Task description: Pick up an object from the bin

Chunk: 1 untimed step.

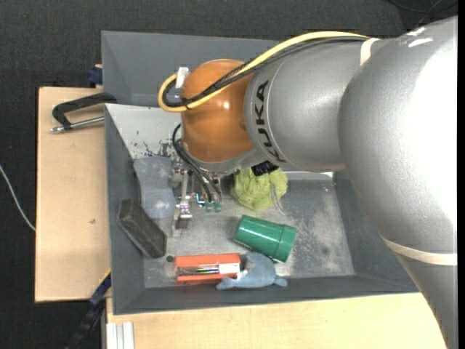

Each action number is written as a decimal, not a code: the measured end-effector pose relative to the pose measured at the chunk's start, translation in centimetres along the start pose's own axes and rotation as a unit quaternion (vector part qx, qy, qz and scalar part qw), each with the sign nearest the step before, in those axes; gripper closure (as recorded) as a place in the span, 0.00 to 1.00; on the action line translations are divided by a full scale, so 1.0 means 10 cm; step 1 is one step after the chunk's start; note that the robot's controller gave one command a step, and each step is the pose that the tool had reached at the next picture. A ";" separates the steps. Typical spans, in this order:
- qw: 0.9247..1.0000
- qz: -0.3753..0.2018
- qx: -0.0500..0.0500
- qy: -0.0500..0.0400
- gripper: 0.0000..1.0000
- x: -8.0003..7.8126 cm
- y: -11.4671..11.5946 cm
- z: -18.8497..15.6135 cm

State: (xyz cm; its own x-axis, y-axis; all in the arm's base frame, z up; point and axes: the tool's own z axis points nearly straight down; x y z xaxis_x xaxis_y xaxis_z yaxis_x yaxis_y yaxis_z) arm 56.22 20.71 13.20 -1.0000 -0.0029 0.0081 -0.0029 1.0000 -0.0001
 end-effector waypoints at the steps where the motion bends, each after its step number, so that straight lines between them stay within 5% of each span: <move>1: 1.000 0.001 -0.001 -0.004 0.00 -0.02 -0.01 -0.05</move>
Offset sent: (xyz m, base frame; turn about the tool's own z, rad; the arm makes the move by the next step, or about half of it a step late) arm 0.0098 0.0247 -0.0491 -0.3091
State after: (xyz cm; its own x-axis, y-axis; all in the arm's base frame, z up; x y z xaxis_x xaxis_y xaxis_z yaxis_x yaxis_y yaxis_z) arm 56.43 20.63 13.69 -1.0000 -0.0010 0.0002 -0.0010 1.0000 0.0015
